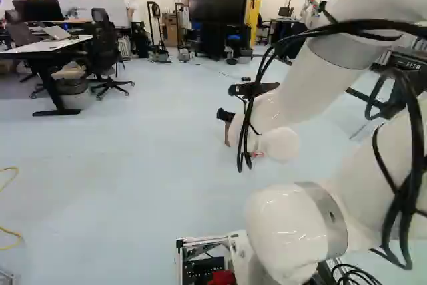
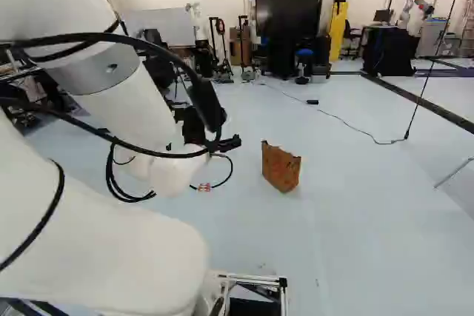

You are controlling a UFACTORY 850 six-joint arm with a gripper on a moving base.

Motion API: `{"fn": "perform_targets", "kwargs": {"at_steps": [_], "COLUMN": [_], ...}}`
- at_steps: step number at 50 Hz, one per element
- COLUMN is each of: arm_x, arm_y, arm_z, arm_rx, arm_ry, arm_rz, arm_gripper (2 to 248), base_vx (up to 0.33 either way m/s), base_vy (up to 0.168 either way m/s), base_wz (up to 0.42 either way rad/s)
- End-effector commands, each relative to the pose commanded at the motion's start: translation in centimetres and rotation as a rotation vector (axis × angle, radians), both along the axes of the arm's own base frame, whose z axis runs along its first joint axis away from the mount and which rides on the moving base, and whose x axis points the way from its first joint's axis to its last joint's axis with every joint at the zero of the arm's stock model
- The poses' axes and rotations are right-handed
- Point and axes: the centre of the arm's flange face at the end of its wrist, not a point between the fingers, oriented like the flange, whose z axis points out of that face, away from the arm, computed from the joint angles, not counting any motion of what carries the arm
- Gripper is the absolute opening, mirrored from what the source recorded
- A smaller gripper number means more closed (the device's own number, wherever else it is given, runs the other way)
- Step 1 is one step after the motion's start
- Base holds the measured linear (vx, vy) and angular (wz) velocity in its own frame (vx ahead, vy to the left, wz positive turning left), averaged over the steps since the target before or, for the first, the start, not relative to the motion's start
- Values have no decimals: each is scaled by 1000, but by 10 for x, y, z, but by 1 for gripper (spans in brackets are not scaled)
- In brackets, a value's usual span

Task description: Pick up the grocery bag from the ground

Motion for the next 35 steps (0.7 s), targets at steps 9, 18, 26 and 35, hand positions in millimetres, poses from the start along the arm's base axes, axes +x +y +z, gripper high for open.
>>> {"fn": "perform_targets", "kwargs": {"at_steps": [9,18,26,35], "arm_x": [0,0,0,0], "arm_y": [0,0,0,0], "arm_z": [0,0,0,0], "arm_rx": [0,0,0,0], "arm_ry": [0,0,0,0], "arm_rz": [0,0,0,0], "arm_gripper": [247,247,247,247], "base_vx": [0,0,0,0], "base_vy": [0,0,0,0], "base_wz": [0,0,0,0]}}
